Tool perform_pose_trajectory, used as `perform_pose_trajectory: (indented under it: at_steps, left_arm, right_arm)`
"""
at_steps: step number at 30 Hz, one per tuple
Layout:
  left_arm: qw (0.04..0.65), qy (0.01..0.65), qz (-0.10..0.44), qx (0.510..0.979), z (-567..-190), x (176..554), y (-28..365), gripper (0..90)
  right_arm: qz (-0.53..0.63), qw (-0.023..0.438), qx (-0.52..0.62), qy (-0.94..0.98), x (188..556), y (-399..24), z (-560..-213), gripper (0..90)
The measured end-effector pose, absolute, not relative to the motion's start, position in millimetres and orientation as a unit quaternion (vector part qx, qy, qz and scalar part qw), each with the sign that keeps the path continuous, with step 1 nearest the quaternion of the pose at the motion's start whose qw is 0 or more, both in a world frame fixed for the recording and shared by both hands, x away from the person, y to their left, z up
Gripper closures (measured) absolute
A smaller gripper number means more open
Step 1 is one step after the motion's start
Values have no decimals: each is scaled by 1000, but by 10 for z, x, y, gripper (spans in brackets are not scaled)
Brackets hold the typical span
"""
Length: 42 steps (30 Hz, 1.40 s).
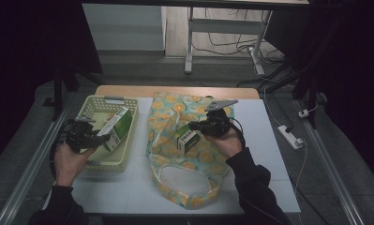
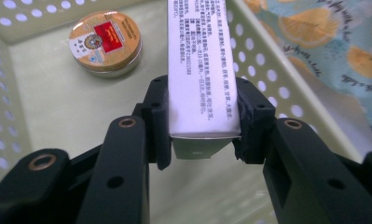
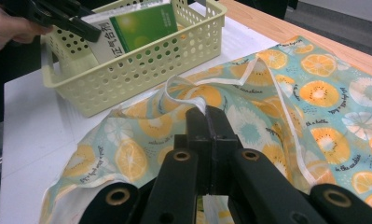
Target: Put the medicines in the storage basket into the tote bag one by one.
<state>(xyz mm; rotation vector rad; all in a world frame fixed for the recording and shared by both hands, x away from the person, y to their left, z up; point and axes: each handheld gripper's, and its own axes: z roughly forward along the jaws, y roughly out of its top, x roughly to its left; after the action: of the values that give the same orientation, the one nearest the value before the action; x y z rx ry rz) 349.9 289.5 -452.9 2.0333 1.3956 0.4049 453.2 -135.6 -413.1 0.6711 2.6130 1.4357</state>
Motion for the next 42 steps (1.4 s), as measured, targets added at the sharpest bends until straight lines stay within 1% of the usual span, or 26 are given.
perform_pose_trajectory:
  at_steps: [14,17,27,33,42]
  left_arm:
    - [349,518,165,763,-4241,3268,2955,622]
    - [377,508,148,760,-4199,3236,2961,622]
    - [389,482,139,773,-4076,3139,2808,622]
    - [403,467,123,777,-4059,3080,2722,622]
    - [403,440,100,796,-4049,2993,2504,622]
  right_arm:
    - [470,45,222,853,4539,-1373,-4126,900]
    - [470,45,222,853,4540,-1373,-4127,900]
    - [471,45,222,852,4543,-1381,-4125,900]
    - [471,45,223,852,4543,-1381,-4124,900]
    - [472,47,224,851,4547,-1393,-4119,900]
